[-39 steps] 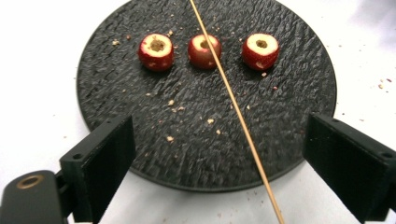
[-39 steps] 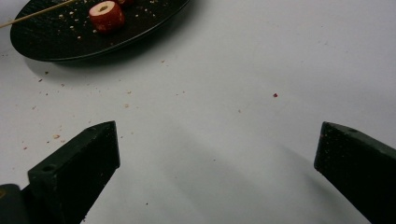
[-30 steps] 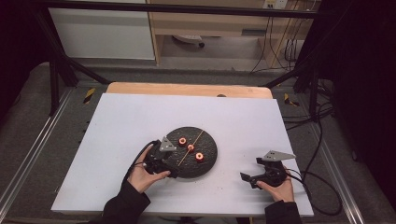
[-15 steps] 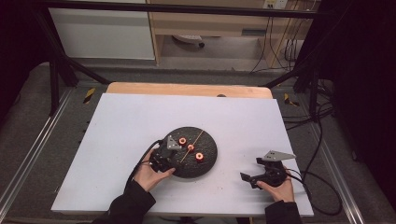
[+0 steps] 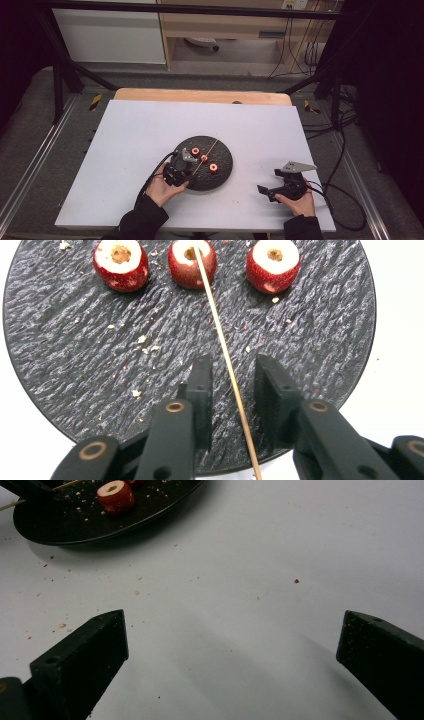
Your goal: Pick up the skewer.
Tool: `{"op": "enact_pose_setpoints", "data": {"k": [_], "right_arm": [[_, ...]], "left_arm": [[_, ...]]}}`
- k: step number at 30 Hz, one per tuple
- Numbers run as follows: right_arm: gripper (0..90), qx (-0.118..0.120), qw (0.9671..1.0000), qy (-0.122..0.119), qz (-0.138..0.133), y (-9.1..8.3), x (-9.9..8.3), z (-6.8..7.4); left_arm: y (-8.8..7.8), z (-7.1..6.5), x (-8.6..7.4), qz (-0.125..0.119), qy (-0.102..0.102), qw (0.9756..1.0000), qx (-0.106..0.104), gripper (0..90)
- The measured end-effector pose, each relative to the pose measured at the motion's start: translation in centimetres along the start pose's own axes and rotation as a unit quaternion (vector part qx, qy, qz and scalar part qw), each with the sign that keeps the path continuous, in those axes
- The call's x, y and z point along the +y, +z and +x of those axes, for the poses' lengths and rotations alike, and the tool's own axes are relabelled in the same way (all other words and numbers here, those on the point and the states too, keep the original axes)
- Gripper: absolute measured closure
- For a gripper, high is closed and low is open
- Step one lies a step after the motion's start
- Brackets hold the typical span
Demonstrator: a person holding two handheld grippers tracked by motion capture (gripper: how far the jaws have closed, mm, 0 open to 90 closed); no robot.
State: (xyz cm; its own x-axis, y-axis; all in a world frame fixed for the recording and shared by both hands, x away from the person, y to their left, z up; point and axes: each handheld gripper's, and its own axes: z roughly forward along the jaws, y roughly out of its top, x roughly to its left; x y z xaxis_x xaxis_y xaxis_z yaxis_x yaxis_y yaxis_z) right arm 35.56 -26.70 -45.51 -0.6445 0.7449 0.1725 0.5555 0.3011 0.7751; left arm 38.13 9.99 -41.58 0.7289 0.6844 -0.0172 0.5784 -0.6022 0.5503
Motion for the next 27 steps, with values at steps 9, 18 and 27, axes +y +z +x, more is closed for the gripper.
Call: {"op": "enact_pose_setpoints", "data": {"k": [9, 18, 27], "right_arm": [[0.8, 0.001, 1.0000, 0.002, 0.000, 0.05, -0.01, 0.03], [0.8, 0.001, 1.0000, 0.001, 0.001, 0.06, -0.02, 0.01], [0.8, 0.001, 1.0000, 0.002, 0.001, 0.06, -0.03, 0.02]], "left_arm": [[0.01, -0.24, -0.05, 0.006, -0.003, 0.9999, 0.012, 78.9], [0.17, -0.52, -0.02, 0.008, -0.010, 0.9997, 0.019, 84.0], [0.10, -0.62, -0.09, 0.008, -0.012, 0.9996, 0.024, 87.5]]}}
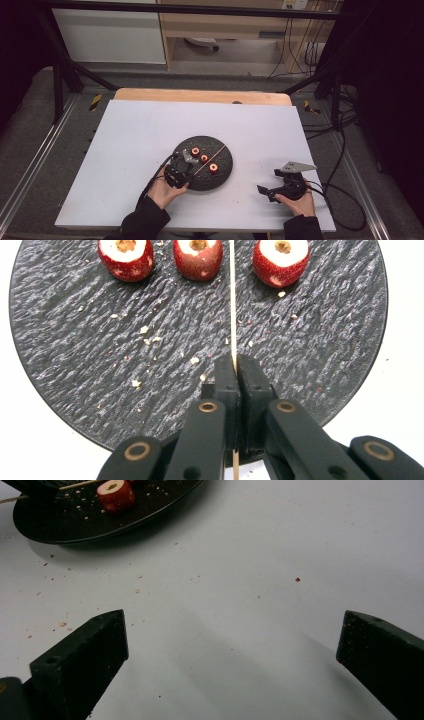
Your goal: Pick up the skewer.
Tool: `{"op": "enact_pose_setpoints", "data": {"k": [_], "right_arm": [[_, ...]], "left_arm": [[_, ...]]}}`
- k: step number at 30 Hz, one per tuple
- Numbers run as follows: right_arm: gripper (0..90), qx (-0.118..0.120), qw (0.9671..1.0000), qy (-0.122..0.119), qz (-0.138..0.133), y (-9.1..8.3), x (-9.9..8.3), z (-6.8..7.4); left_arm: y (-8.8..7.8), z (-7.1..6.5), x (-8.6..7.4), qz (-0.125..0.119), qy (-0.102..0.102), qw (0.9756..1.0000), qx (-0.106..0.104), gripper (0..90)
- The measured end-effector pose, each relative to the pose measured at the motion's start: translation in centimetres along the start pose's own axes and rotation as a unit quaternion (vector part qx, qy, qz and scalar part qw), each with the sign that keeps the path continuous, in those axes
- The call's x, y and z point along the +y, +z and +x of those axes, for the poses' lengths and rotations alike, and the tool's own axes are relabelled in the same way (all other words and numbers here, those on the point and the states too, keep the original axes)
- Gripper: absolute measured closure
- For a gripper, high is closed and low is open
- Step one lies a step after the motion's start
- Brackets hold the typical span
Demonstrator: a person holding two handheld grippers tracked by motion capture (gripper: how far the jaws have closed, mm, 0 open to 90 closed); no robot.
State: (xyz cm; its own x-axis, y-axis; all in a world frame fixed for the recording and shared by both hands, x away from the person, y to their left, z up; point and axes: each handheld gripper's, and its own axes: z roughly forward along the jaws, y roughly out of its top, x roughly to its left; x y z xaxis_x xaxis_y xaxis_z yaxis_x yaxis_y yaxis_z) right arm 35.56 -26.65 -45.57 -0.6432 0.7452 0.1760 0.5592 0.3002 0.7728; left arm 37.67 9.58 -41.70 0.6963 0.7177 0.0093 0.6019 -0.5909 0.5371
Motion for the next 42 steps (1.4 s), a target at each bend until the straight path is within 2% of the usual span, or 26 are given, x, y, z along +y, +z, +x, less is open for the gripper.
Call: {"op": "enact_pose_setpoints", "data": {"k": [7, 13, 21, 28, 32, 42], "right_arm": [[0.8, 0.000, 1.0000, 0.000, 0.000, 0.0, 0.0, 0.0], [0.8, 0.000, 1.0000, 0.001, 0.000, 0.0, 0.0, 0.0], [0.8, -0.002, 1.0000, 0.000, 0.001, 0.0, 0.0, 0.0], [0.8, -0.002, 1.0000, 0.000, 0.002, -0.1, 0.0, 0.0], [0.8, -0.002, 1.0000, 0.001, 0.001, 0.0, 0.0, 0.0], [1.0, -0.006, 1.0000, 0.004, 0.000, 0.0, 0.0, 0.0]], "left_arm": [[-0.3, 0.2, -0.2, -0.013, -0.006, 0.9999, -0.005, 87.8], [-0.9, 0.5, -0.5, -0.027, 0.001, 0.9996, -0.005, 87.9], [-1.9, 1.2, -1.4, -0.062, -0.001, 0.9980, -0.014, 87.8], [-2.9, 2.1, -2.7, -0.099, -0.009, 0.9946, -0.027, 88.0], [-3.6, 2.6, -3.5, -0.123, -0.015, 0.9917, -0.035, 88.0], [-5.2, 3.8, -6.0, -0.165, -0.032, 0.9854, -0.030, 88.1]]}}
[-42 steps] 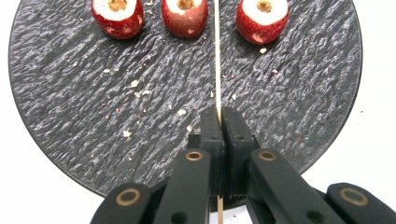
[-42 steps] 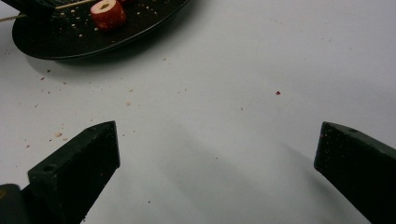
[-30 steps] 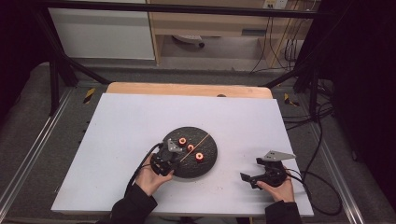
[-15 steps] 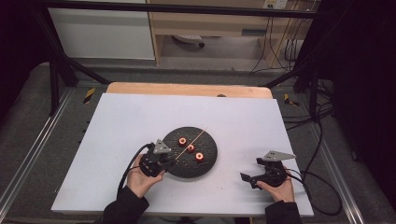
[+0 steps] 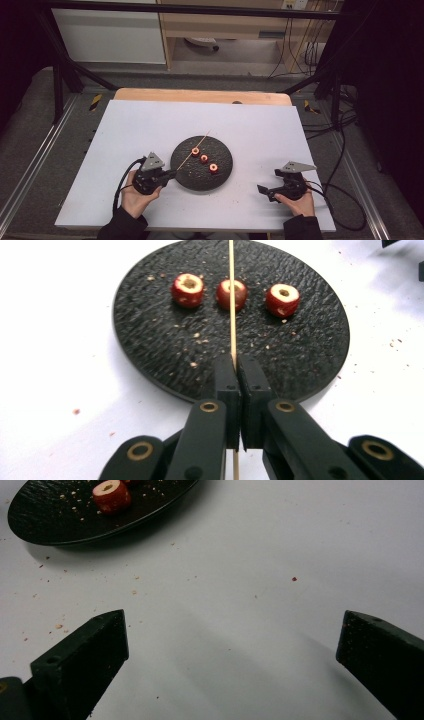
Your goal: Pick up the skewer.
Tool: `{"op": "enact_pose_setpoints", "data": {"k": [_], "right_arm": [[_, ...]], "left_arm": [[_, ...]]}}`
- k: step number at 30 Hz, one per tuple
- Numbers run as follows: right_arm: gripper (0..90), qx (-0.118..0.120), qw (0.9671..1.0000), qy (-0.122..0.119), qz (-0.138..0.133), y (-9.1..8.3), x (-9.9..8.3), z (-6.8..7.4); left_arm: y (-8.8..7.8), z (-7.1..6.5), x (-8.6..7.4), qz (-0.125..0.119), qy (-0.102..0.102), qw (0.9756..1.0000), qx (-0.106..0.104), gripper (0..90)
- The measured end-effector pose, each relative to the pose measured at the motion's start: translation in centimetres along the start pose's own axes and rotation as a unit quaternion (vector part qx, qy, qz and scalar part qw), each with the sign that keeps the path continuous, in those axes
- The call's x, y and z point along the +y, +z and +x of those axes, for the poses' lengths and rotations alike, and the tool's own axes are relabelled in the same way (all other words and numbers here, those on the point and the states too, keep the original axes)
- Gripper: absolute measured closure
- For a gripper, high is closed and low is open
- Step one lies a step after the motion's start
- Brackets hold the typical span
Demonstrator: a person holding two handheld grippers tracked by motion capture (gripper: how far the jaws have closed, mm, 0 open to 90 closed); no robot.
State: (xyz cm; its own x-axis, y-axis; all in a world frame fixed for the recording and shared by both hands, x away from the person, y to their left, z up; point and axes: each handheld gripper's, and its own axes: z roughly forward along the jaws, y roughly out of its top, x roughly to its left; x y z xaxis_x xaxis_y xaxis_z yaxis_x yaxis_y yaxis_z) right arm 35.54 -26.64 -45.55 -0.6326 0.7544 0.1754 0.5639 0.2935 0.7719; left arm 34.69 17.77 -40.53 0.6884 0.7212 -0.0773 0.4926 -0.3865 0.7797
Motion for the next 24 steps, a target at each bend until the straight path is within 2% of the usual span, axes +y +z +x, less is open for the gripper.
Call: {"op": "enact_pose_setpoints", "data": {"k": [5, 11, 18, 24], "right_arm": [[1.1, -0.004, 1.0000, 0.004, -0.001, -0.1, 0.1, 0.0], [1.2, -0.007, 0.9999, -0.003, 0.007, 0.2, 0.8, 0.5], [1.3, -0.006, 0.9996, -0.010, 0.026, 1.1, 2.0, 1.3], [1.5, -0.006, 0.9991, -0.010, 0.040, 1.9, 3.5, 2.2]], "left_arm": [[-0.8, 0.7, -1.0, -0.014, -0.006, 0.9999, 0.003, 88.0], [-1.5, 1.1, -2.2, -0.023, -0.004, 0.9997, 0.002, 88.0], [-2.3, 1.6, -3.8, -0.027, -0.005, 0.9996, 0.000, 88.0], [-2.7, 1.8, -4.3, -0.033, -0.001, 0.9994, -0.005, 88.0]]}}
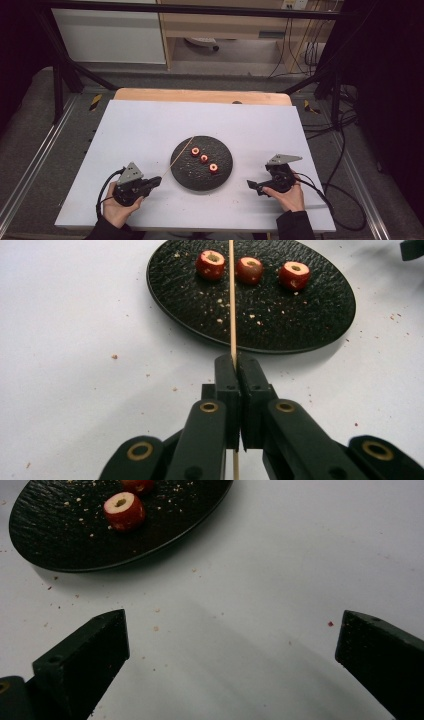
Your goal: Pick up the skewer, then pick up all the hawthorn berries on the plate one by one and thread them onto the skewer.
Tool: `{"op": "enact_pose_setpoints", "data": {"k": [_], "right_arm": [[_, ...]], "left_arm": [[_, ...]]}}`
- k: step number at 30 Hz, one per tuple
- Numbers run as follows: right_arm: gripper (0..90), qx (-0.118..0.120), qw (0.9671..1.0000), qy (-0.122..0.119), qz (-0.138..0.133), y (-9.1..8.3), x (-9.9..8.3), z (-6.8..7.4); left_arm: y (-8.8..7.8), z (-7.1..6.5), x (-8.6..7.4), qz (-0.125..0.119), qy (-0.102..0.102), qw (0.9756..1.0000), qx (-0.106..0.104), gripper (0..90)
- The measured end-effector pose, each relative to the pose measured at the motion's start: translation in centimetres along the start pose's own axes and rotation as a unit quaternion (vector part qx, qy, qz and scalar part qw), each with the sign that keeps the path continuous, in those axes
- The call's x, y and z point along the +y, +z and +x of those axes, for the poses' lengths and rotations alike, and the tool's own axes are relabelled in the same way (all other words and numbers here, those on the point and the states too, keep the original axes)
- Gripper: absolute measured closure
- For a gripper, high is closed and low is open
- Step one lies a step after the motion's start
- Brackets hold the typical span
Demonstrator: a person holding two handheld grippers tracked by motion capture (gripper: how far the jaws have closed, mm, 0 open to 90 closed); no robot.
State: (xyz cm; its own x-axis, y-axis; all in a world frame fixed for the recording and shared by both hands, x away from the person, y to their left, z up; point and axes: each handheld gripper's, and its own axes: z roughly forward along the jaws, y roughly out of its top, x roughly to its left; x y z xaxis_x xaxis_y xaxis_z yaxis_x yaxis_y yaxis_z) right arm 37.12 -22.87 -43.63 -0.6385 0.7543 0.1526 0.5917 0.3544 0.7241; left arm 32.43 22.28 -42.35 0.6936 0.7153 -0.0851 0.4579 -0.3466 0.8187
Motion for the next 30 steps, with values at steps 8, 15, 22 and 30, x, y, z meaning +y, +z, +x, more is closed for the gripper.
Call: {"op": "enact_pose_setpoints", "data": {"k": [8, 15, 22, 30], "right_arm": [[1.5, 0.007, 0.9998, -0.009, 0.013, 0.9, 2.0, 1.4], [1.3, 0.011, 0.9994, -0.018, 0.027, 2.0, 4.1, 2.6], [1.1, 0.012, 0.9991, -0.029, 0.029, 2.8, 5.6, 3.6], [1.5, 0.010, 0.9977, -0.047, 0.048, 4.0, 7.7, 5.5]], "left_arm": [[-0.3, 0.0, -0.5, -0.006, 0.005, 0.9999, -0.008, 88.0], [-0.3, 0.0, -1.0, -0.002, 0.007, 0.9998, -0.016, 88.0], [-0.5, 0.2, -1.3, -0.006, 0.007, 0.9996, -0.026, 88.0], [-0.8, 0.3, -1.8, -0.007, 0.009, 0.9994, -0.033, 88.1]]}}
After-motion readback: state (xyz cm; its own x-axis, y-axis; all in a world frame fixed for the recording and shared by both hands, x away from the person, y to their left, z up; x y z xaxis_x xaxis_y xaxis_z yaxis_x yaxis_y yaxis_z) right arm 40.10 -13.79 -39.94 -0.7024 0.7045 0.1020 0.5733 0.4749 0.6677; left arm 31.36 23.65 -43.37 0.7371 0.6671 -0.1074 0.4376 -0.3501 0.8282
